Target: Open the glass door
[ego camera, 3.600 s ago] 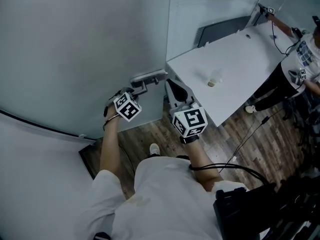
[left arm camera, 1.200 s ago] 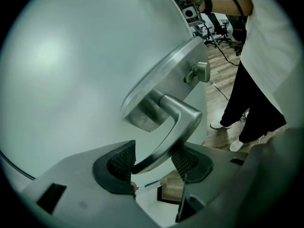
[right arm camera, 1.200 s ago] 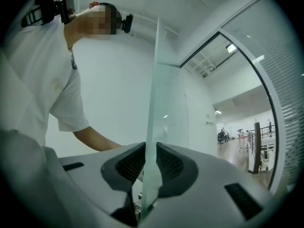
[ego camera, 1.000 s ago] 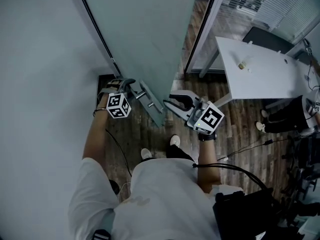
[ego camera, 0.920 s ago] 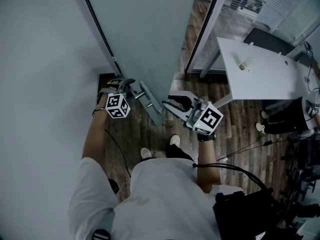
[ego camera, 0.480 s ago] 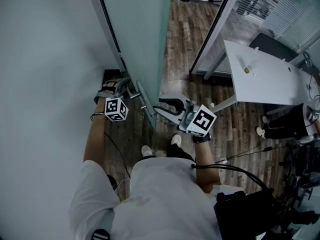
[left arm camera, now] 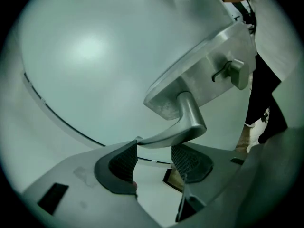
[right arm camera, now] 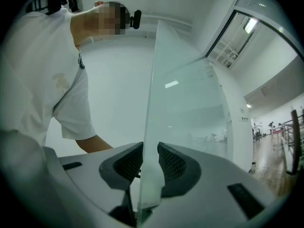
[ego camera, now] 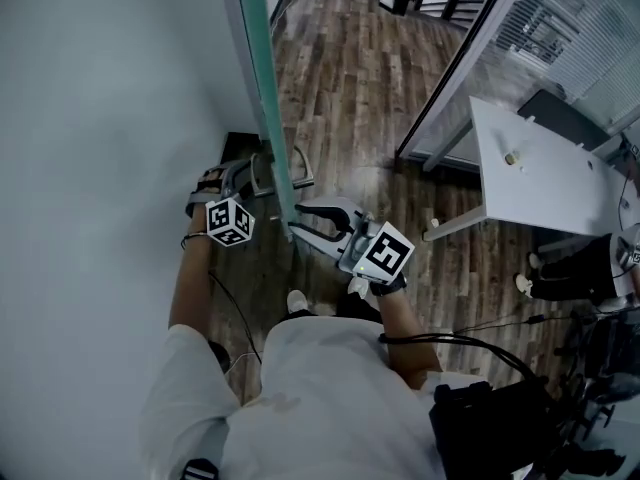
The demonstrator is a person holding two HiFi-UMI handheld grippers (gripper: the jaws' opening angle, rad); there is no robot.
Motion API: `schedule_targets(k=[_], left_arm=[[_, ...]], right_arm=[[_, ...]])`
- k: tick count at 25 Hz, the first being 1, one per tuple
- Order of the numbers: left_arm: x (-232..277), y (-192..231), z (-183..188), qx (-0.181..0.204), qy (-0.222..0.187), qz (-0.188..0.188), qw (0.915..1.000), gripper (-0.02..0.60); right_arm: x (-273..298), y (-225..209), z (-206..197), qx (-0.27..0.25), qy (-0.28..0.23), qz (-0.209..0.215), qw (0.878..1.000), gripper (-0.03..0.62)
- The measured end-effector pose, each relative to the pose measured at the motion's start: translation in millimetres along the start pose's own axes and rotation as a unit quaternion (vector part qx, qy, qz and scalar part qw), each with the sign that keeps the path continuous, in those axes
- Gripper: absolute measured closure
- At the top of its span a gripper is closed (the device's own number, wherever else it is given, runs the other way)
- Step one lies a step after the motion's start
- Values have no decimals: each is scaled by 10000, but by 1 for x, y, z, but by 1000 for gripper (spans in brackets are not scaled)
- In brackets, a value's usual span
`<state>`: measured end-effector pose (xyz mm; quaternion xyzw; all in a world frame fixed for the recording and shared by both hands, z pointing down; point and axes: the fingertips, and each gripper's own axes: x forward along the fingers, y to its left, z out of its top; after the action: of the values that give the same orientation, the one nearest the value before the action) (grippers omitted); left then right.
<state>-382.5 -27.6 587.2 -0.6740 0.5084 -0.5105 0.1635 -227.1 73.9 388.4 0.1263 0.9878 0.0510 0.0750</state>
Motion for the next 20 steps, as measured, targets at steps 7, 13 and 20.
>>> schedule_targets(k=[7,13,20], left_arm=[[-39,-15,-63,-1263,-17,383,9913,368],[-72,-13,-100,-2125,124,789,9739,370],[-124,-14,-143,-3317,64,1441,9323,370]], right_arm=[[52,37,-27,-167,31,383,9991,496],[90,55,-35,-69,-35,283,9996,496],[137,70,-46,176,-39,177,9997,497]])
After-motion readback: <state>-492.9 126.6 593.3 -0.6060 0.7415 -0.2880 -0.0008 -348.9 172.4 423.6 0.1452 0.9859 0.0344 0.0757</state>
